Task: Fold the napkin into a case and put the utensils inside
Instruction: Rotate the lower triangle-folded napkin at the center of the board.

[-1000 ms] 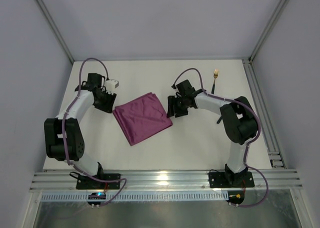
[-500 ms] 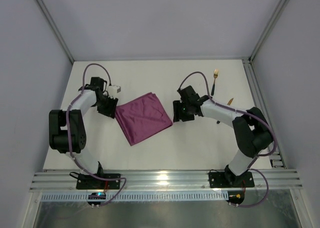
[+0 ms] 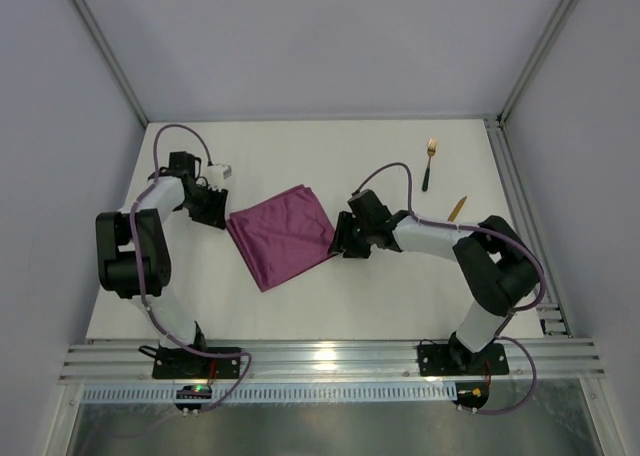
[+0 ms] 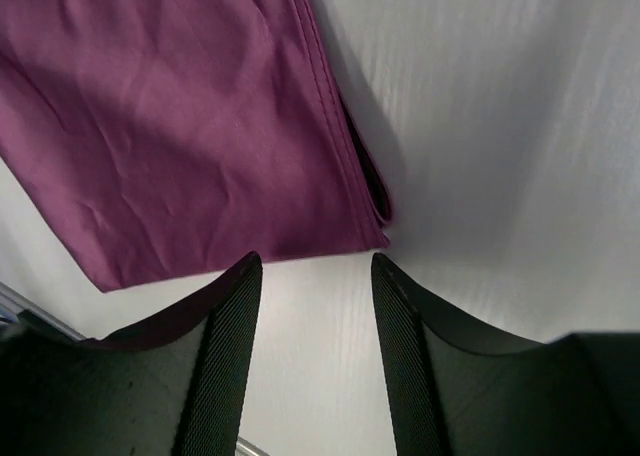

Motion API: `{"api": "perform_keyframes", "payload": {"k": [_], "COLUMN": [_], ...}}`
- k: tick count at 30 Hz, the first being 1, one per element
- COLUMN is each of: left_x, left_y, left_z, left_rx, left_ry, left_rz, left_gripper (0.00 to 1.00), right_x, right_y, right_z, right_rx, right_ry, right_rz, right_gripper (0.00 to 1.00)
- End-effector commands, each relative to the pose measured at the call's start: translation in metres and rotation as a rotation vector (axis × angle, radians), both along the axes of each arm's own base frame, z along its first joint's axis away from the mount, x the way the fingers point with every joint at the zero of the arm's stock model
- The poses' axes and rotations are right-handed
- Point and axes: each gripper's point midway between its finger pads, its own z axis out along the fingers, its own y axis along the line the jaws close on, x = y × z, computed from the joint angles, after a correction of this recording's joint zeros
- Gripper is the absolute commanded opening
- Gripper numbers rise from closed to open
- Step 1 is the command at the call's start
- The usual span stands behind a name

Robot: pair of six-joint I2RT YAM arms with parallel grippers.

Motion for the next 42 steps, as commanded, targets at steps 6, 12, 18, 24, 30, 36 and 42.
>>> {"api": "perform_keyframes", "payload": {"k": [6,12,18,24,30,36,42], "left_x": [-0.008,-0.015,-0.034,-0.051,-0.041,0.009,0.011], "left_y": [-0.006,-0.009,-0.019,-0.027,-0.045,-0.063,-0.077], "left_z": [0.024,0.042,0.051,0.048,0.053,0.056,0.030], "left_rx": [-0.045,-0.053,-0.104,-0.126,-0.014,0.204,0.255], "left_ry": [-0.067,-0.080,-0.040,-0.018,-0.137,-0.409,-0.403], "left_rz": [-0.025,-0.038,-0.078,-0.141,-0.299,-0.508,-0.739], "left_gripper": [0.35,0.34,0.32,0.31,0.31,0.32,0.33], "right_x": [0.022,0.052,0.110,0.168,0.184,0.139,0.088], "right_y": [0.008,-0.011,-0.029,-0.047,-0.043,-0.048,-0.020], "right_z": [-0.009,-0.018,-0.009,-0.001,0.022,0.042,0.067], "right_rx": [0.087,0.082,0.057,0.018,-0.017,-0.001,0.010], "right_ry": [0.016,0.020,-0.023,-0.057,-0.108,-0.138,-0.193], "right_rz": [-0.158,-0.198,-0.184,-0.139,-0.001,0.017,0.062], "right_gripper": [0.39,0.14,0.04,0.05,0.34,0.49,0.46]}}
